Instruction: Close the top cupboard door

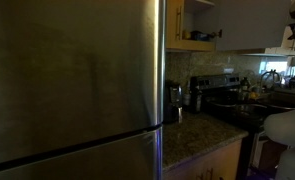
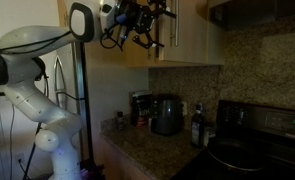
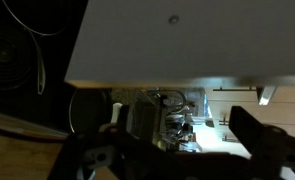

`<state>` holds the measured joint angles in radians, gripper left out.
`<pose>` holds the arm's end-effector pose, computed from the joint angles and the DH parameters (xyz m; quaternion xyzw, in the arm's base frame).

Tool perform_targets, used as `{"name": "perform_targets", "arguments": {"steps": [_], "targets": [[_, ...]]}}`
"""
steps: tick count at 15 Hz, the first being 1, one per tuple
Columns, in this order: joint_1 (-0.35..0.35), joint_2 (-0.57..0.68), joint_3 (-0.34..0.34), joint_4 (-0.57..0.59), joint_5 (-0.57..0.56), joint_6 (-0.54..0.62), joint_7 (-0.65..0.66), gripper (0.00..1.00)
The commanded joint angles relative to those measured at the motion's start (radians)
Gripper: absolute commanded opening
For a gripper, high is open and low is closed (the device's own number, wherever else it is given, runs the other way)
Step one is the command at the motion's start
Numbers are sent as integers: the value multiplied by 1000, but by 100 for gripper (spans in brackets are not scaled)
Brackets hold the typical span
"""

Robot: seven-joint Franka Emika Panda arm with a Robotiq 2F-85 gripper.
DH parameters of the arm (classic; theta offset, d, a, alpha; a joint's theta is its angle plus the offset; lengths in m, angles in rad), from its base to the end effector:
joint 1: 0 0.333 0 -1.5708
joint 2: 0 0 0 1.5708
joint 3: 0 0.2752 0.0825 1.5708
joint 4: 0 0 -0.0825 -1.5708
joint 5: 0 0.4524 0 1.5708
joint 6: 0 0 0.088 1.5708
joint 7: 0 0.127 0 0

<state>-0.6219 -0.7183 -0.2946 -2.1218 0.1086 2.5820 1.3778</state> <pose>0.2505 -0.4113 0.7654 -0.2991 0.7752 -0.4882 0.2668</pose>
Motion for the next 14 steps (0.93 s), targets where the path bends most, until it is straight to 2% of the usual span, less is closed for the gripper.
{"name": "perform_targets", "arguments": {"steps": [1,2,3,7,10,14], "targets": [[-50,116,78,73,14,17,133,100],[22,111,50,91,39,-73,81,100],[60,101,25,95,63,-119,32,100],[124,36,-2,80,114,-253,-55,100],[199,-31,-5,51,158,-339,-111,100],[289,-129,33,38,242,-465,-107,100]]}}
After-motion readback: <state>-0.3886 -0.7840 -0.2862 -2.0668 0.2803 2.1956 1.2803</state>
